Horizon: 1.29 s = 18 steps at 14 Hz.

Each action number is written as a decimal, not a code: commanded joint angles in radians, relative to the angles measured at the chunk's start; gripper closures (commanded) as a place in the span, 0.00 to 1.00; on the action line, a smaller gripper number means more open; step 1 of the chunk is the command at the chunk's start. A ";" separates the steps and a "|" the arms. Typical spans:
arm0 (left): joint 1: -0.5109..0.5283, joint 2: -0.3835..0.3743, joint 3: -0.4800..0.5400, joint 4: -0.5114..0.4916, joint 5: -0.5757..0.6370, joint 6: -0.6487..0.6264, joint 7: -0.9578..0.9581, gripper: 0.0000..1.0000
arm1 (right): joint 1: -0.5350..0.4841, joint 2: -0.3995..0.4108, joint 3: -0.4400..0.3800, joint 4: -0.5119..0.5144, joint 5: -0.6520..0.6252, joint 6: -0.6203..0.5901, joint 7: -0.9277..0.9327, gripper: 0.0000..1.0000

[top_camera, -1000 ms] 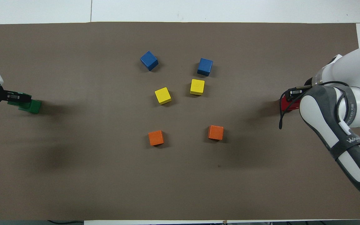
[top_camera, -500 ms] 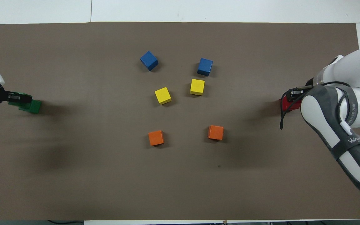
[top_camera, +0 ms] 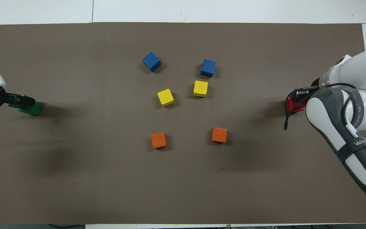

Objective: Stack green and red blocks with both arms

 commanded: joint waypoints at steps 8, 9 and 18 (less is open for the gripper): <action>-0.009 -0.098 -0.001 0.172 -0.006 -0.232 -0.007 0.00 | -0.012 -0.078 0.004 -0.113 -0.002 0.081 -0.013 1.00; -0.007 -0.123 -0.007 0.175 -0.006 -0.253 -0.037 0.00 | -0.012 -0.078 0.004 -0.113 -0.002 0.081 -0.013 1.00; -0.104 -0.278 -0.014 0.192 0.029 -0.501 -0.412 0.00 | -0.013 -0.078 0.004 -0.116 -0.002 0.083 -0.014 1.00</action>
